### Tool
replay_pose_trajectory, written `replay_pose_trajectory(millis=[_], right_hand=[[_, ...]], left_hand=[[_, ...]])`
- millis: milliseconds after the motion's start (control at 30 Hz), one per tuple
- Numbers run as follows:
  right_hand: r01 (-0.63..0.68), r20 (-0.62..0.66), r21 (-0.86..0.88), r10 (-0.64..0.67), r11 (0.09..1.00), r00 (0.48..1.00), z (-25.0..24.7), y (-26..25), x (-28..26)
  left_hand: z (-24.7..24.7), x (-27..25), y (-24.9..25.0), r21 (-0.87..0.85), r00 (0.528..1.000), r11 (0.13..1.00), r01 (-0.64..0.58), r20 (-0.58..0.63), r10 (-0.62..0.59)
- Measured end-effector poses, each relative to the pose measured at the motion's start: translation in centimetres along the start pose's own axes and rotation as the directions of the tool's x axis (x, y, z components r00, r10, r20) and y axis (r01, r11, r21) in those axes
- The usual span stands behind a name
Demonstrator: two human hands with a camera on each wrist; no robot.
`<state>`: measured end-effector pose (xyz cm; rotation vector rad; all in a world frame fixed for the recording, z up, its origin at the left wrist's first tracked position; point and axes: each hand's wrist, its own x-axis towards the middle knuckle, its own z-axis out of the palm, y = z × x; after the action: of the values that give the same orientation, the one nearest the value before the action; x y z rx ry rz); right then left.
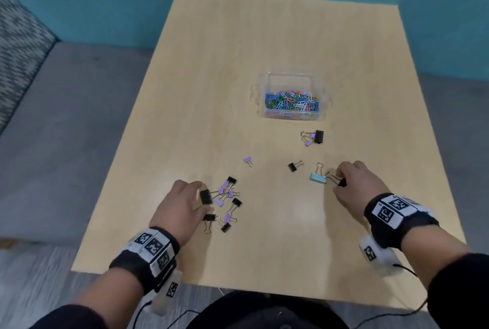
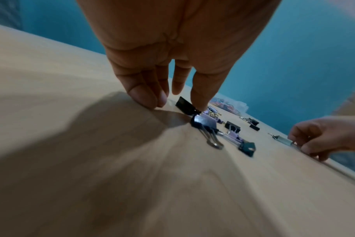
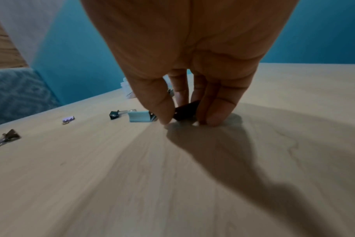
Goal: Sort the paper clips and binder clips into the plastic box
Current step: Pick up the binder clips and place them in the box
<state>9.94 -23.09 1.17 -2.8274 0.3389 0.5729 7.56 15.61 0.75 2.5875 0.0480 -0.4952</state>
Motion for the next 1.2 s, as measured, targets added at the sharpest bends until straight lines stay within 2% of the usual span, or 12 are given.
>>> replay_pose_trajectory(millis=[133, 267, 400, 467, 567, 633, 733, 900, 1033, 1100, 1133, 1200], right_hand=[[-0.168, -0.037, 0.318, 0.189, 0.933, 0.981, -0.8, 0.1, -0.8], [-0.274, 0.106, 0.76, 0.304, 0.59, 0.947, -1.2, -0.4, -1.4], [-0.387, 0.287, 0.838, 0.292, 0.384, 0.912, -0.9, -2.0, -1.1], [-0.408, 0.316, 0.803, 0.27, 0.435, 0.91, -0.8, -2.8, -0.8], [-0.244, 0.176, 0.486, 0.18, 0.839, 0.968, -0.7, -3.8, -0.3], [-0.103, 0.102, 0.194, 0.084, 0.976, 0.991, -0.3, -4.4, -0.1], [-0.01, 0.095, 0.044, 0.006, 0.999, 0.995, 0.4, -5.0, 0.5], [0.067, 0.078, 0.005, -0.067, 0.998, 0.995, 0.0, -5.4, 0.6], [0.086, 0.08, 0.146, -0.098, 0.986, 0.992, -0.5, -4.5, 0.5], [-0.062, 0.133, 0.455, 0.002, 0.889, 0.991, -0.7, -4.0, 0.9], [-0.219, 0.218, 0.658, 0.096, 0.72, 0.971, -1.1, -3.8, 1.2], [-0.481, 0.453, 0.841, 0.165, 0.248, 0.876, -1.7, -3.0, 1.3]], left_hand=[[0.1, 1.7, 1.2, 0.215, 0.986, 0.964, -0.16, 0.078, 0.146], [-0.1, 2.1, 1.7, 0.301, 0.985, 0.94, -0.164, 0.109, 0.137], [-0.8, 1.4, 1.9, 0.153, 0.993, 0.984, -0.087, -0.063, 0.097], [-1.3, 0.9, 1.9, -0.005, 0.986, 1.0, 0.017, -0.164, -0.018], [-1.4, 0.1, 1.3, -0.338, 0.944, 0.905, 0.26, -0.107, -0.311], [-1.0, -0.6, 0.8, -0.487, 0.905, 0.799, 0.352, -0.039, -0.423], [-0.2, -1.4, 0.5, -0.421, 0.894, 0.831, 0.364, -0.091, -0.438], [1.0, -2.9, 1.8, -0.098, 0.958, 0.955, 0.279, -0.036, -0.283], [2.3, -3.2, 2.2, 0.047, 0.973, 0.972, 0.229, 0.013, -0.23], [2.6, -3.2, 2.4, 0.094, 0.975, 0.971, 0.22, 0.02, -0.223], [2.7, -3.1, 2.5, 0.107, 0.975, 0.971, 0.216, 0.022, -0.219], [2.7, -3.0, 2.7, 0.136, 0.978, 0.969, 0.206, 0.017, -0.21]])
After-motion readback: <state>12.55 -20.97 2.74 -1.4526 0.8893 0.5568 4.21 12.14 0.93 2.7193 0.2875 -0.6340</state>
